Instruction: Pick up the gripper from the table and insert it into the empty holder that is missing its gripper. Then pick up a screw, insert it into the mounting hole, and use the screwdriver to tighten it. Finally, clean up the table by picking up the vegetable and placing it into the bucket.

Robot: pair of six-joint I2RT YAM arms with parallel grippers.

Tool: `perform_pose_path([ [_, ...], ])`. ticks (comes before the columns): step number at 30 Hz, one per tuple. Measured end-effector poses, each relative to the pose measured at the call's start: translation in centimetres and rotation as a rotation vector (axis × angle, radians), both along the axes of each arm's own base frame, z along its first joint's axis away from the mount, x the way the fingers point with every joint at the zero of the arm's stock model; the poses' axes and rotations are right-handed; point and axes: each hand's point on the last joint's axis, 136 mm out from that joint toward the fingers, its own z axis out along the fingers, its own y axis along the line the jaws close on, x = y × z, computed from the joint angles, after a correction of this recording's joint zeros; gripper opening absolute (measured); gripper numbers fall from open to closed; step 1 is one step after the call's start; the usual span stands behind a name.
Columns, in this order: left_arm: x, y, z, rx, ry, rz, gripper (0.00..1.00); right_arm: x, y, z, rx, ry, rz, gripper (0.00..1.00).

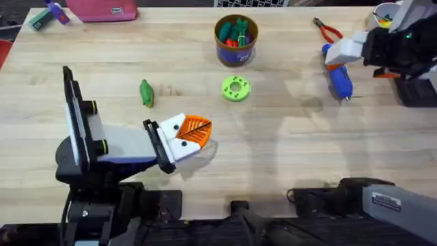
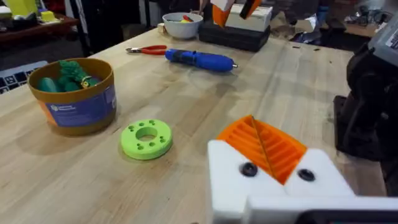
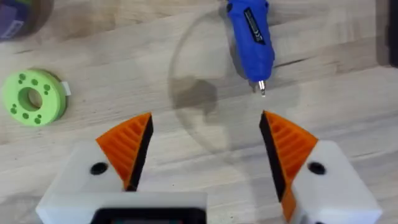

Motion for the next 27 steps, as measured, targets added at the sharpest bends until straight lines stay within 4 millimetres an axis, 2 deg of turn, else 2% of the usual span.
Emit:
perform_pose_path([
  [6, 0.0, 0.0, 0.0, 0.000, 0.000, 0.000, 0.020, 0.3, -1.6, -0.4, -0.050, 0.060, 0.012, 0.992],
  [11, 0.0, 0.0, 0.0, 0.000, 0.000, 0.000, 0.020, 3.6, -3.3, 0.0, -0.088, 0.047, 0.037, 0.993],
  [12, 0.0, 0.0, 0.0, 0.000, 0.000, 0.000, 0.020, 5.7, -4.4, -0.5, -0.113, 0.030, 0.061, 0.993],
  [15, 0.0, 0.0, 0.0, 0.000, 0.000, 0.000, 0.020, 7.3, -5.4, -2.1, -0.129, 0.043, 0.086, 0.994],
  [23, 0.0, 0.0, 0.0, 0.000, 0.000, 0.000, 0.020, 8.9, -6.9, -8.3, -0.106, 0.183, 0.148, 0.994],
  [27, 0.0, 0.0, 0.0, 0.000, 0.000, 0.000, 0.020, 10.7, -7.3, -9.2, -0.120, 0.183, 0.196, 0.993],
])
